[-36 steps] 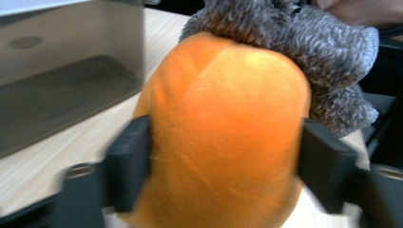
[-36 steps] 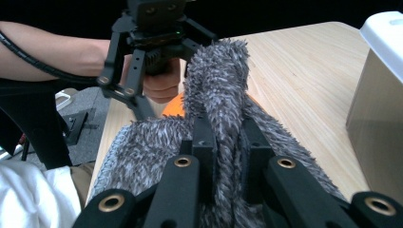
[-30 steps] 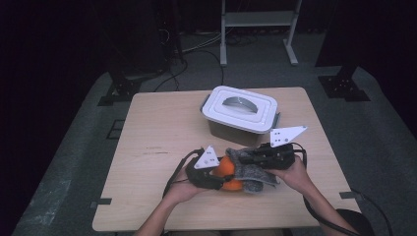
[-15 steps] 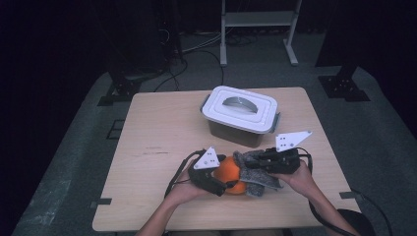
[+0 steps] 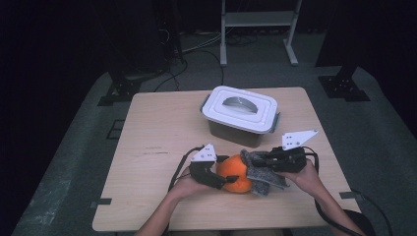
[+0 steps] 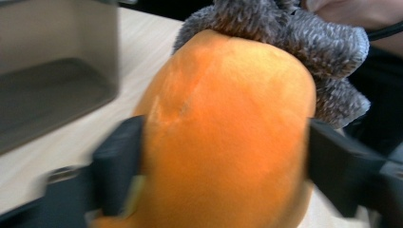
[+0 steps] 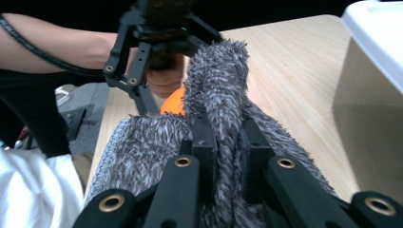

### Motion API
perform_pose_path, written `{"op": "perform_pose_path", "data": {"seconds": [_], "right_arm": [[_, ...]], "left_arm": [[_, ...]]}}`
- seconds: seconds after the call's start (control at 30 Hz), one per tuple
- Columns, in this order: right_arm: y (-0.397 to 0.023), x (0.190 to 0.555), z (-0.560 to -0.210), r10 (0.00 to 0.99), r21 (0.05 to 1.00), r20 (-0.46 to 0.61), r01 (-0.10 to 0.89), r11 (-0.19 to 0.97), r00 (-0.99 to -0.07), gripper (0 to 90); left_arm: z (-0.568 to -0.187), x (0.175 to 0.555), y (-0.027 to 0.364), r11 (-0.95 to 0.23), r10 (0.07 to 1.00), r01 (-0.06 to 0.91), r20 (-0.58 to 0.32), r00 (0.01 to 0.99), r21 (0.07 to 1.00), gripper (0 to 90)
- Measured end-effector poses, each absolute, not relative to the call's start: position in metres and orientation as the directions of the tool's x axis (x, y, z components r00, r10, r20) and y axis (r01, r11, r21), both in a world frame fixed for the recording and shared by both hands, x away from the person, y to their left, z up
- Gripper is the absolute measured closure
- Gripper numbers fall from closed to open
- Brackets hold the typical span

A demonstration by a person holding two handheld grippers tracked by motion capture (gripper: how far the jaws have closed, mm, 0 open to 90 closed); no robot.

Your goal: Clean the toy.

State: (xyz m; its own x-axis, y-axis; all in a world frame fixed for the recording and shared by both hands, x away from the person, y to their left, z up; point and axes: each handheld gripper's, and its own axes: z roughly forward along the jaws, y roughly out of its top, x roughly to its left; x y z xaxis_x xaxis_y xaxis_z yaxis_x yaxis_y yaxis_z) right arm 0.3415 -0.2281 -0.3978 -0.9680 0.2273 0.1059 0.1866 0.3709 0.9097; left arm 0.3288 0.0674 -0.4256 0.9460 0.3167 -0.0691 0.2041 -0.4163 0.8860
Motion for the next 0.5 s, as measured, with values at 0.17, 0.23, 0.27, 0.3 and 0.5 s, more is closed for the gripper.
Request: {"op": "perform_pose_path", "data": {"seconds": [0.17, 0.23, 0.27, 0.3, 0.5], "right_arm": [[-0.220, 0.342, -0.387, 0.238, 0.917, 0.100, 0.182, 0.355, -0.966, 79.4], [-0.215, 0.341, -0.381, 0.230, 0.921, 0.091, 0.169, 0.350, -0.969, 79.4], [-0.211, 0.340, -0.376, 0.221, 0.926, 0.087, 0.160, 0.343, -0.971, 79.4], [-0.209, 0.340, -0.374, 0.215, 0.928, 0.082, 0.154, 0.339, -0.973, 79.4], [-0.197, 0.338, -0.373, 0.194, 0.921, 0.064, 0.133, 0.366, -0.979, 79.4]], "left_arm": [[-0.403, 0.317, 0.059, -0.531, 0.366, 0.157, 0.058, 0.929, 0.833, 36.8], [-0.395, 0.313, 0.057, -0.557, 0.377, 0.154, 0.083, 0.923, 0.816, 37.2], [-0.392, 0.312, 0.056, -0.566, 0.378, 0.158, 0.085, 0.922, 0.809, 37.5], [-0.389, 0.310, 0.054, -0.579, 0.376, 0.159, 0.089, 0.922, 0.800, 37.5], [-0.395, 0.304, 0.052, -0.587, 0.370, 0.152, 0.097, 0.924, 0.795, 33.9]]}}
